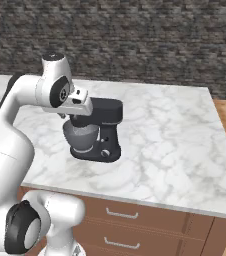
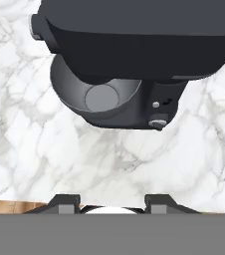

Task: Navigate to the coffee machine.

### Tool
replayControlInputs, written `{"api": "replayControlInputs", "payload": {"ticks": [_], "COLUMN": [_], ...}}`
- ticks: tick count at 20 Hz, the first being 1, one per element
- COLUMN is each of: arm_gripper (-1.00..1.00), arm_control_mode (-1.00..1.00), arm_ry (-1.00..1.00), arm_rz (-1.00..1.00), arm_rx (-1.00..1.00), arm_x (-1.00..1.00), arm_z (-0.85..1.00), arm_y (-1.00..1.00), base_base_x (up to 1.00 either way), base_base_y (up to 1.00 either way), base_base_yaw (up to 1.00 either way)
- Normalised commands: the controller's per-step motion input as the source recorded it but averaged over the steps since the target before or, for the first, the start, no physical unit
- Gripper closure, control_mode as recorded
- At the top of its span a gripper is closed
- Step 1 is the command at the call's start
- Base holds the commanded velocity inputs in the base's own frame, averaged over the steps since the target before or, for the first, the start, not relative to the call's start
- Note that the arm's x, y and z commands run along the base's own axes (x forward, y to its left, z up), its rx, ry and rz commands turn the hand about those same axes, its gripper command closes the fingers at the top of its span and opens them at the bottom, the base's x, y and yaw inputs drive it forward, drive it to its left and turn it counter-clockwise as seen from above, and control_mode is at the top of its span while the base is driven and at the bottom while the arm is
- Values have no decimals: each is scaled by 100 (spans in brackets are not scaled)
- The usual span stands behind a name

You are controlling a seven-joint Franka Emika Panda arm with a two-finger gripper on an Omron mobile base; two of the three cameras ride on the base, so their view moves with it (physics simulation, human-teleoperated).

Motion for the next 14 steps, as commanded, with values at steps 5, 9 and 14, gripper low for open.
{"api": "replayControlInputs", "payload": {"ticks": [5,9,14], "arm_gripper": [-100,-100,-100], "arm_control_mode": [100,100,100], "arm_ry": [0,0,0], "arm_rz": [0,0,0], "arm_rx": [0,0,0], "arm_x": [0,0,0], "arm_z": [0,0,0], "arm_y": [0,0,0], "base_base_x": [0,0,-68], "base_base_y": [0,0,-6], "base_base_yaw": [0,0,-12]}}
